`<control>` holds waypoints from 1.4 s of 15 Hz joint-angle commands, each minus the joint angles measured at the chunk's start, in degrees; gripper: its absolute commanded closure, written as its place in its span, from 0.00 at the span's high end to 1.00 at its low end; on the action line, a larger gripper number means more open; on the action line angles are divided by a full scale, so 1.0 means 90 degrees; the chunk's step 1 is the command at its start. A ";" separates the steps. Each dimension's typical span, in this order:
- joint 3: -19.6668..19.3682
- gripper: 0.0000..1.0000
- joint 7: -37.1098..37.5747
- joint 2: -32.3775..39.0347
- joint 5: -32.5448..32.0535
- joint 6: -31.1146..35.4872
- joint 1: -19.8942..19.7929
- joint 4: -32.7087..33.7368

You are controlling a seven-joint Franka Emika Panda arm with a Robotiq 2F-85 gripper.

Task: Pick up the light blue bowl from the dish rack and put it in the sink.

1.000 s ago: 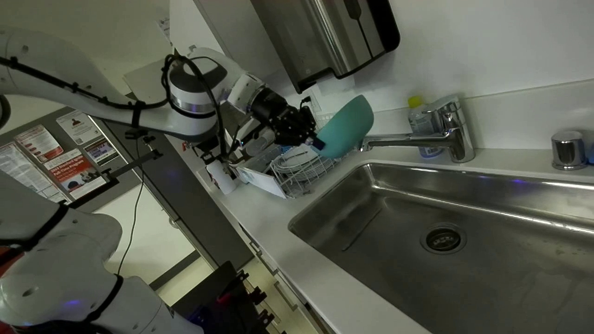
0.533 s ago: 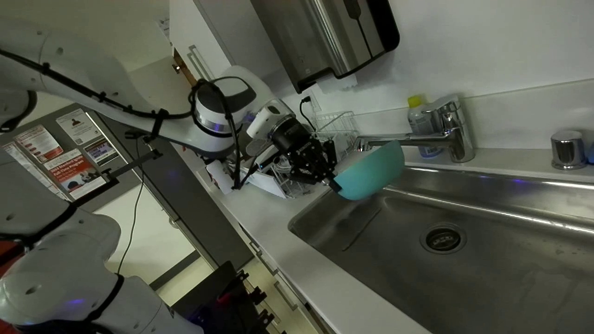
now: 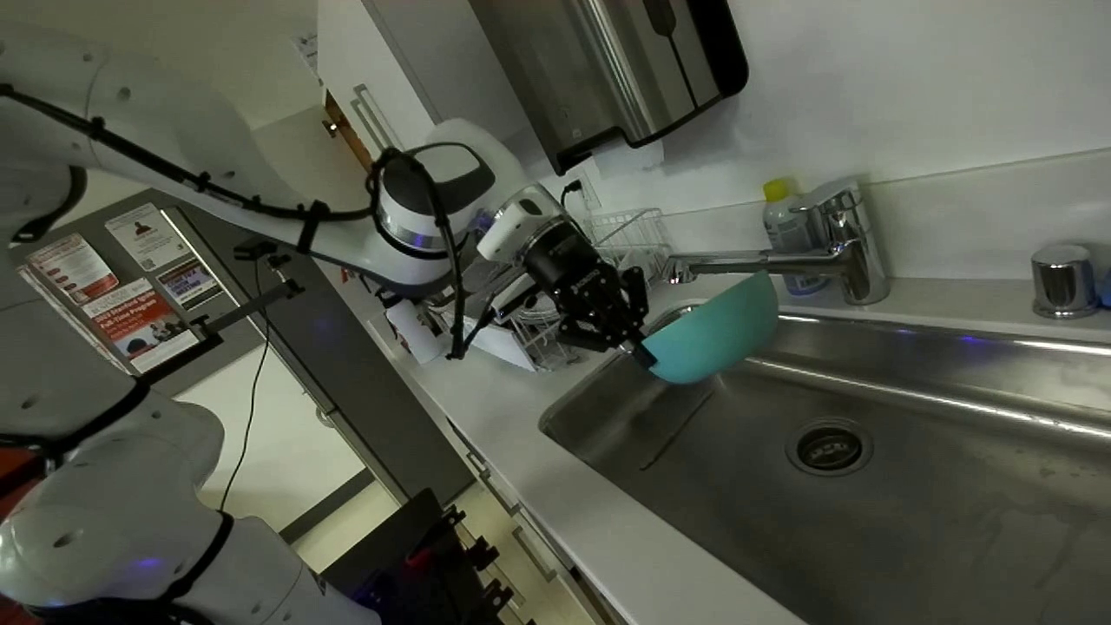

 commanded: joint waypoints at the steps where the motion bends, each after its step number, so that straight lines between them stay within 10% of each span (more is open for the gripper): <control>1: -0.0571 0.01 -0.1013 0.0911 0.0610 0.0619 -0.0141 0.0740; 12: -0.0969 0.01 -0.5312 0.3525 0.4211 0.3001 -0.0367 0.2226; 21: -0.1005 0.01 -0.6743 0.5119 0.6398 0.2659 -0.0562 0.3871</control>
